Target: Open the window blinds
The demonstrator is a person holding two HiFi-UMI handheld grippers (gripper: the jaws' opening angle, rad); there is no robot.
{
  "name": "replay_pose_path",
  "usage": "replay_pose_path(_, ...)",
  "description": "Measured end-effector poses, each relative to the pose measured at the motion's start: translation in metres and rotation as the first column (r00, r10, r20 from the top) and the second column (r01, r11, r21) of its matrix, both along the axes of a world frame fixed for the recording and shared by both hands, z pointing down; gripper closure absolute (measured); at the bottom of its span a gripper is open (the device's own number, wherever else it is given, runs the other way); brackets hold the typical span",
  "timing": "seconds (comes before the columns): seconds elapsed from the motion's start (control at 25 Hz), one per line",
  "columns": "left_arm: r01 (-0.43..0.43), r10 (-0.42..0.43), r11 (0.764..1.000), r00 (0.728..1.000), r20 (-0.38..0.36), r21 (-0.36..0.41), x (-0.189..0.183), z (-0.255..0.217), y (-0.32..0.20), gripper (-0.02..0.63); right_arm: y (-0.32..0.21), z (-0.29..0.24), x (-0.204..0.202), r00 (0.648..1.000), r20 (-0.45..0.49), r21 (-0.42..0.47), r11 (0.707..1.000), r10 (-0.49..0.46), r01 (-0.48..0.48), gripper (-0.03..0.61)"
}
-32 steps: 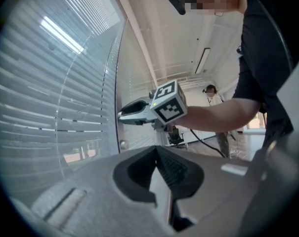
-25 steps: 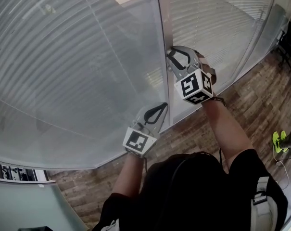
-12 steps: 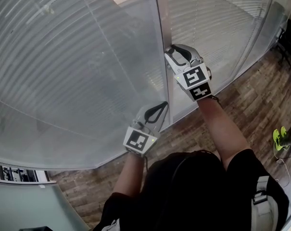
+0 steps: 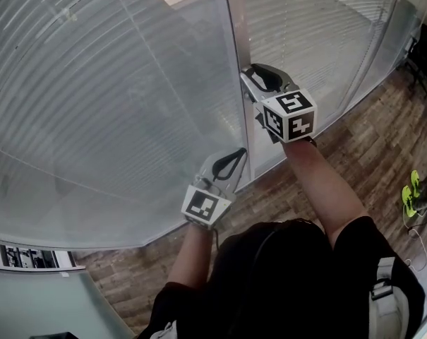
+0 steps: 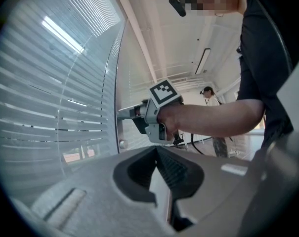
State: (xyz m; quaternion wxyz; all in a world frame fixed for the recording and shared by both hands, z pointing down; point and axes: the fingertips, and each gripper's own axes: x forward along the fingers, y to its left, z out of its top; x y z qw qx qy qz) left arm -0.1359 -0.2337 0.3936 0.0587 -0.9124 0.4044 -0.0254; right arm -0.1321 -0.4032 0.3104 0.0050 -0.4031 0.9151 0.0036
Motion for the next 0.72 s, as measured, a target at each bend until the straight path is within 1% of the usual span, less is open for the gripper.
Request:
replay_pose_path(0.12, -0.009, 0.009, 1.0, 1.0, -0.03, 0.001, 0.0031, -0.0024, -0.0005, 0.609, -0.0005, -0.001, 0.0003, 0.999, 0.039, -0.024, 1.0, 0.001, 0.0, 0.449)
replay_pose_path(0.2, -0.008, 0.007, 1.0, 1.0, -0.018, -0.002, 0.0031, -0.001, -0.0003, 0.611, -0.0003, -0.0016, 0.0005, 0.999, 0.049, -0.032, 0.999, -0.003, 0.005, 0.449)
replay_pose_path(0.32, -0.004, 0.004, 1.0, 1.0, 0.002, -0.009, 0.0025, 0.0025, 0.0002, 0.611, 0.0003, -0.0009, 0.0003, 0.999, 0.046, -0.033, 0.999, -0.007, 0.008, 0.449)
replay_pose_path(0.52, -0.009, 0.009, 1.0, 1.0, -0.026, 0.002, 0.0061, -0.0015, -0.0014, 0.611, 0.0002, -0.0014, 0.0009, 0.999, 0.043, -0.027, 1.0, -0.008, 0.009, 0.449)
replay_pose_path(0.72, -0.01, 0.01, 1.0, 1.0, 0.0, -0.015, 0.0069, 0.0057, -0.0005, 0.609, 0.0003, -0.0014, 0.0008, 0.999, 0.032, -0.014, 1.0, -0.013, 0.014, 0.448)
